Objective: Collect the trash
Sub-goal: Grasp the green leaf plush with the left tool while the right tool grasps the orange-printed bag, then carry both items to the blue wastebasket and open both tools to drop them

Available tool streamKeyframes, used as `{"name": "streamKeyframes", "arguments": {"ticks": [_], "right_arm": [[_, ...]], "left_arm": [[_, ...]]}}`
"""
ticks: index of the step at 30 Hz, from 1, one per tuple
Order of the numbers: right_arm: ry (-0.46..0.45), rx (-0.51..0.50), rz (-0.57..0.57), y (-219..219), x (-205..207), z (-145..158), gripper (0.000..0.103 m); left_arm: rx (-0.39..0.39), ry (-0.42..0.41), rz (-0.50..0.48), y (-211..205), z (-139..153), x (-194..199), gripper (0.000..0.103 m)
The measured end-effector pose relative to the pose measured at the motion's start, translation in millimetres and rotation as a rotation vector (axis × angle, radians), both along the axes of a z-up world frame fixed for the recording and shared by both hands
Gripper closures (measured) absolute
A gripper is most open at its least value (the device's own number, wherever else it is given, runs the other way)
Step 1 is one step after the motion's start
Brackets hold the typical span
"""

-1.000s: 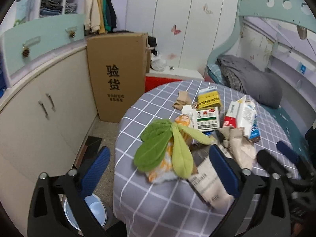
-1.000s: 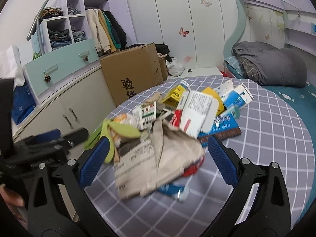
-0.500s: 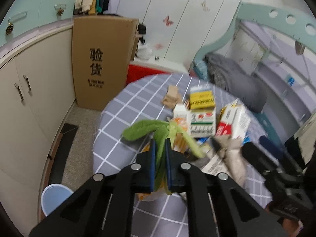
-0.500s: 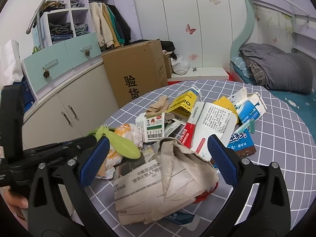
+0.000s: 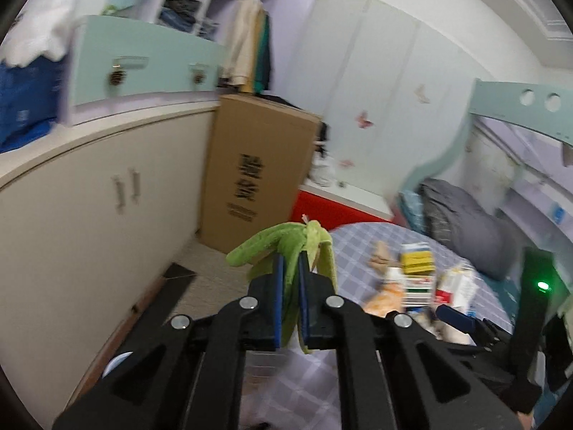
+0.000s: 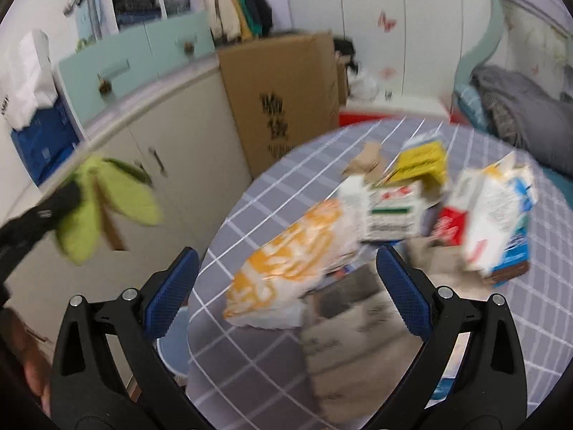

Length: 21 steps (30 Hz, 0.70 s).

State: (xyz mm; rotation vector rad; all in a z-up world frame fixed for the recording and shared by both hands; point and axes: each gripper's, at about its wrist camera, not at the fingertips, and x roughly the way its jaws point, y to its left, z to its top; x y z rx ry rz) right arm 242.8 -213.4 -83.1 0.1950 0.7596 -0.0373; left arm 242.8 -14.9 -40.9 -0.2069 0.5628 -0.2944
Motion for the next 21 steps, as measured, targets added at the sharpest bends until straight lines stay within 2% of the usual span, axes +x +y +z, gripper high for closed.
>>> {"name": "streamKeyframes", "arguments": {"ticks": [4, 6, 7, 8, 11, 15, 17, 21], "right_arm": [[0.106, -0.044, -0.055, 14, 29, -27, 0.006], [0.085, -0.078, -0.06, 19, 29, -30, 0.007], [0.088, -0.113, -0.054, 24, 31, -33, 0.016], [0.095, -0.117, -0.048, 27, 32, -36, 0.035], [0.089, -0.115, -0.029, 33, 31, -38, 0.045], [0.018, -0.089, 0.039, 56, 22, -26, 0.046], [-0.022, -0.075, 0.111, 82, 18, -19, 0.046], [-0.025, -0.031, 0.253, 131, 17, -23, 0.046]], "left_arm": [[0.006, 0.046, 0.037, 25, -13, 4, 0.096], [0.011, 0.063, 0.047, 40, -22, 4, 0.096], [0.014, 0.073, 0.052, 46, -26, 5, 0.096], [0.017, 0.08, 0.053, 53, -32, 4, 0.096], [0.023, 0.1, 0.063, 71, -46, 4, 0.096], [0.02, 0.131, 0.089, 96, -65, 4, 0.096], [0.012, 0.156, 0.107, 111, -75, 5, 0.096], [0.0, 0.225, 0.155, 144, -102, 8, 0.096]]}}
